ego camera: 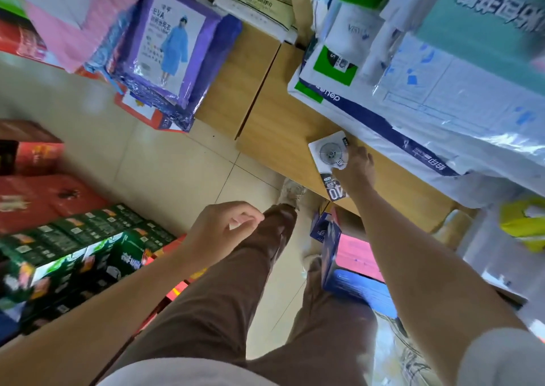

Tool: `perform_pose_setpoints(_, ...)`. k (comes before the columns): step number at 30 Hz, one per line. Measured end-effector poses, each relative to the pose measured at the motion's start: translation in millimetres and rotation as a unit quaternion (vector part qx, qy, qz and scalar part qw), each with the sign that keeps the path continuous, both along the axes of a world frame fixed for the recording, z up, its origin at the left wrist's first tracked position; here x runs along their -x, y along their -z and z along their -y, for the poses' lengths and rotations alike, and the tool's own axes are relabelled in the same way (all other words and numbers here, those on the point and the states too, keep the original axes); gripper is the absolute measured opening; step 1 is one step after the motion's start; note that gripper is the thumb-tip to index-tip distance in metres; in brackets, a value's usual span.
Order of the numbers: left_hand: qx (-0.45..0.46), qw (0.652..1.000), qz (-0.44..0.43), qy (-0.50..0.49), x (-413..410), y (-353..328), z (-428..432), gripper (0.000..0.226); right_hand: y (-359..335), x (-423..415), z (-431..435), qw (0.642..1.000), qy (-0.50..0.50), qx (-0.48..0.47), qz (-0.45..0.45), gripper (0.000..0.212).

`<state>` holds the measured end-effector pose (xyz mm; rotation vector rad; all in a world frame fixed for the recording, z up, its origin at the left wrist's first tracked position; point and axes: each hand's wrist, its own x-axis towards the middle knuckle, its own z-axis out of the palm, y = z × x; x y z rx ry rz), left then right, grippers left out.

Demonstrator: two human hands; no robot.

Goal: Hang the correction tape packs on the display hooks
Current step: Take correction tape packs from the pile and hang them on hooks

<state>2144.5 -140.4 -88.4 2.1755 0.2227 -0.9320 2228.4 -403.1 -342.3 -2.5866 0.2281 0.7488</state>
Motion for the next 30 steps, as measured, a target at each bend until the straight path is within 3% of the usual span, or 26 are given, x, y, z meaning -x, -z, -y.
perform_pose_setpoints(5,0.023,0.998,0.026,-0.055,-23,-1,30,0.021,-75,20,19,0.985,0.093,-0.135,0.057,0.049)
perform_pose_setpoints(9,0.010,0.996,0.013,-0.086,-53,-15,62,0.075,-156,49,35,0.969,0.062,-0.165,0.174,0.048)
perform_pose_setpoints(12,0.063,0.993,-0.058,-0.080,-78,-33,83,0.096,-213,63,47,0.958,0.041,-0.165,0.232,0.050)
perform_pose_setpoints(14,0.104,0.987,-0.113,-0.047,-90,-49,95,0.090,-251,72,53,0.950,0.019,-0.162,0.267,0.048)
perform_pose_setpoints(18,0.179,0.972,-0.134,0.067,-92,-91,120,0.032,-322,92,67,0.945,-0.034,-0.135,0.296,0.049)
perform_pose_setpoints(23,0.243,0.962,-0.076,0.095,-66,-152,144,0.035,-401,122,91,0.937,-0.051,-0.091,0.333,0.056)
perform_pose_setpoints(27,0.240,0.970,-0.010,0.031,-52,-196,158,0.032,-457,143,114,0.925,0.025,-0.096,0.366,0.055)
perform_pose_setpoints(30,0.248,0.968,0.022,-0.040,-54,-228,169,0.047,-494,158,136,0.914,0.088,-0.111,0.380,0.056)
